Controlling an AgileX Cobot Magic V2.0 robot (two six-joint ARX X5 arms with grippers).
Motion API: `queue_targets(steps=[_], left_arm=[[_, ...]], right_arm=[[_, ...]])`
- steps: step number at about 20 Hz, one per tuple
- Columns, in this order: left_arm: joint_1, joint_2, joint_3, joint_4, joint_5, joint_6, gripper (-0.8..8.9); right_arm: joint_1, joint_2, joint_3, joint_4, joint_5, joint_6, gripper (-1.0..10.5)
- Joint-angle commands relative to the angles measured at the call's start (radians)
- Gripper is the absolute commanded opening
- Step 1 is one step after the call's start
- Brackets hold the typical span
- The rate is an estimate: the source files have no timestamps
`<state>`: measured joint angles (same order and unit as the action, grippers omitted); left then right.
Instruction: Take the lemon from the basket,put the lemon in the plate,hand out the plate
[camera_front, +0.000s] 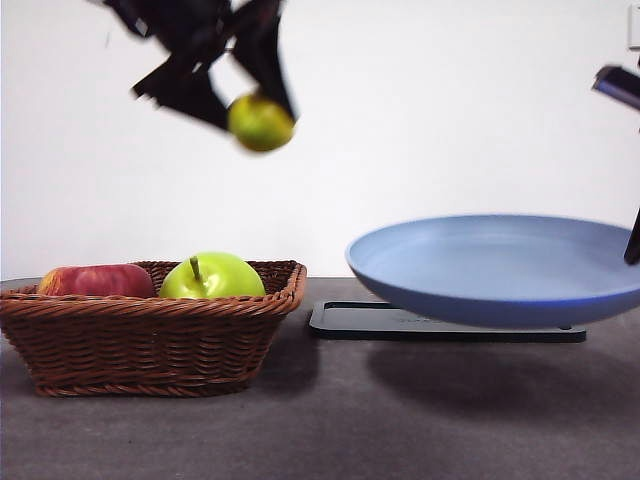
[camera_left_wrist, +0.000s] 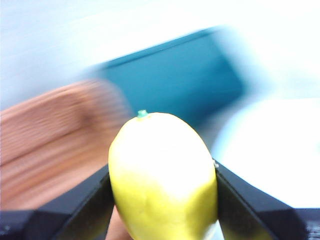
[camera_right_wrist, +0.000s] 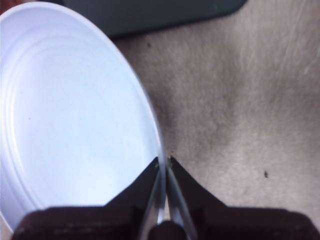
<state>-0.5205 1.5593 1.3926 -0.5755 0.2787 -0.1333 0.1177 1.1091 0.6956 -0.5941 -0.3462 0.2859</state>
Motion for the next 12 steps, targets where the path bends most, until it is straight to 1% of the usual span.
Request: queue_targets(steps=[1, 3, 4, 5, 7, 8, 9, 12], left_arm=[[-0.08, 0.004, 0.032, -0.002, 0.072, 0.003, 2.02], [-0.186, 0.011, 0.032, -0.014, 0.053, 0.005, 2.02], [-0.232, 0.018, 0.032, -0.011, 0.028, 0.007, 2.02], [-0.283, 0.027, 0.032, -0.008, -0.021, 0.011, 2.02], [-0.367, 0.053, 0.032, -0.005, -0.14, 0.057, 2.02], [-0.402, 0.071, 0.032, -0.004, -0.184, 0.082, 2.02], [-0.425, 0.089, 0.032, -0.003, -0.209, 0.093, 2.03], [-0.452, 0.15, 0.032, 0.013, -0.222, 0.093, 2.04]], right_arm=[[0.002, 0.029, 0.015, 0.037, -0.068, 0.04, 0.0], [0.003, 0.032, 0.019, 0.04, -0.095, 0.04, 0.0], [0.003, 0.032, 0.021, 0.038, -0.102, 0.04, 0.0], [0.003, 0.032, 0.025, 0.03, -0.101, 0.04, 0.0], [0.003, 0.031, 0.029, 0.001, -0.102, 0.039, 0.0], [0.003, 0.031, 0.029, -0.013, -0.102, 0.039, 0.0], [0.003, 0.031, 0.029, -0.025, -0.102, 0.039, 0.0], [0.003, 0.031, 0.029, -0.052, -0.132, 0.036, 0.0]])
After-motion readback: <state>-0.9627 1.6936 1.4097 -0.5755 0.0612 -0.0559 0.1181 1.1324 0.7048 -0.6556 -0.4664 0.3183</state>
